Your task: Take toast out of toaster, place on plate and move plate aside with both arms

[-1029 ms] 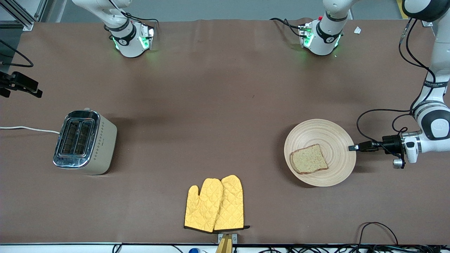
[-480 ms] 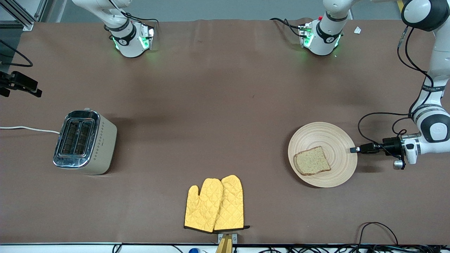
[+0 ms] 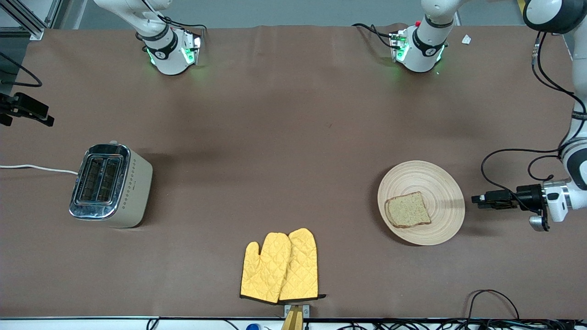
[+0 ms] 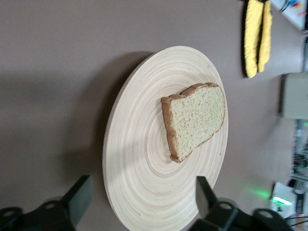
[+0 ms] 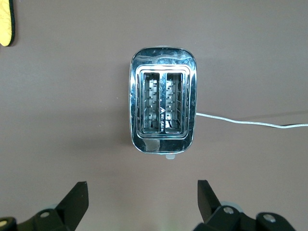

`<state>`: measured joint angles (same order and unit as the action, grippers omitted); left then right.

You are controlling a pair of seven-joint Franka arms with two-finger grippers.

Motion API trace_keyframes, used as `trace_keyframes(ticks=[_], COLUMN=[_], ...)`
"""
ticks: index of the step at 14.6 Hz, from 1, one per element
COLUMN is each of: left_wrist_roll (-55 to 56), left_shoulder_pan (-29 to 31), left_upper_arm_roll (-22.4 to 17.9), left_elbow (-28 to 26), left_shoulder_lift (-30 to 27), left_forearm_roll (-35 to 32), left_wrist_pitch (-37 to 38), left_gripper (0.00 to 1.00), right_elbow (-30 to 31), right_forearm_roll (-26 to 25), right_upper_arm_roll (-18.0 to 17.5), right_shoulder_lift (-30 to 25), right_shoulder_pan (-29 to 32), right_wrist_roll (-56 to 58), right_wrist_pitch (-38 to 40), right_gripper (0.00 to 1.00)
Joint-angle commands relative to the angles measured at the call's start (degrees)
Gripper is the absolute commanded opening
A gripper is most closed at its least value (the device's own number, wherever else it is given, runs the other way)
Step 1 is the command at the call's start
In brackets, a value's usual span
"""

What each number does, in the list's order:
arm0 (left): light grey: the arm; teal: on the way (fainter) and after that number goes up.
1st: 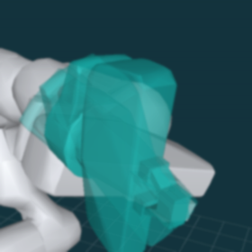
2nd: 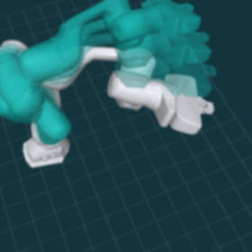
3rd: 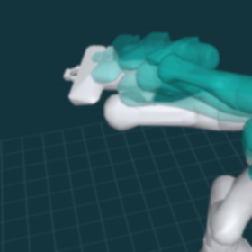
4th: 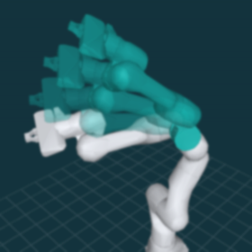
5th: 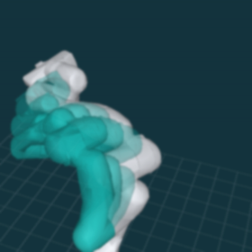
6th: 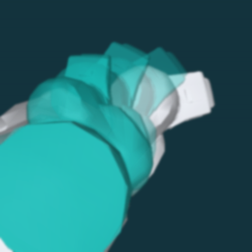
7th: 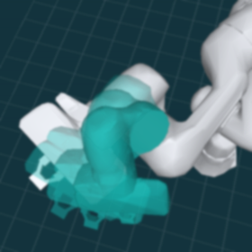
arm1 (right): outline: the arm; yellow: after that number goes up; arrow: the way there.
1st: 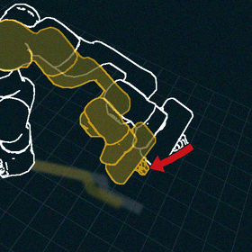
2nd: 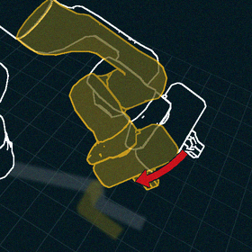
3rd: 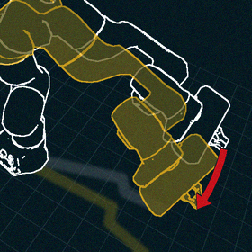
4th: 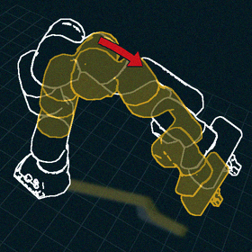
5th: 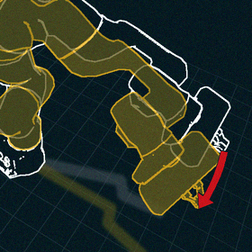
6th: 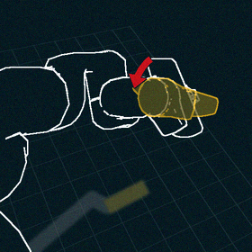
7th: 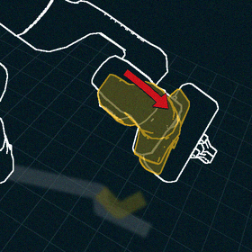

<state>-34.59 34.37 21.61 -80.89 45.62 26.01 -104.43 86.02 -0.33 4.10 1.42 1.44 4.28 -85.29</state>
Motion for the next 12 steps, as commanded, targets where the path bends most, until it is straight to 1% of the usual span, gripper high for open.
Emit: trace_keyframes(ticks=[1, 5, 6, 8, 10, 12], left_wrist_roll=[7.05, 18.48, 21.72, 29.45, 36.06, 39.41], left_shoulder_pan=[-0.79, -2.63, -3.08, -4.39, -6.84, -9.83], left_upper_arm_roll=[3.07, 7.99, 9.4, 11.33, 12.57, 12.84], left_elbow=[-0.23, -0.05, -0.05, -0.05, -0.05, -0.05], left_shoulder_lift=[-5.62, -13.44, -15.11, -17.93, -21.35, -24.78], left_forearm_roll=[-7.87, -19.66, -21.68, -23.45, -26.78, -31.18], left_wrist_pitch=[0.89, 0.98, 1.68, 4.75, 7.3, 9.58], left_gripper=[1.0, 1.0, 1.0, 1.0, 1.0, 1.0], right_elbow=[1.08, 1.08, 1.08, 1.08, 1.08, 1.08], right_forearm_roll=[-0.46, -0.46, -0.46, -0.46, -0.46, -0.46], right_upper_arm_roll=[-0.59, -0.59, -0.59, -0.59, -0.59, -0.5], right_shoulder_lift=[-1.34, -1.34, -1.34, -1.34, -1.25, -1.34], right_shoulder_pan=[0.85, 0.85, 0.85, 0.85, 0.85, 0.85], right_wrist_roll=[0.91, 0.91, 0.91, 0.91, 0.91, 0.91], right_wrist_pitch=[0.74, 0.65, 0.65, 0.65, 0.65, 0.65], right_gripper=[1.0, 1.0, 1.0, 1.0, 1.0, 1.0])
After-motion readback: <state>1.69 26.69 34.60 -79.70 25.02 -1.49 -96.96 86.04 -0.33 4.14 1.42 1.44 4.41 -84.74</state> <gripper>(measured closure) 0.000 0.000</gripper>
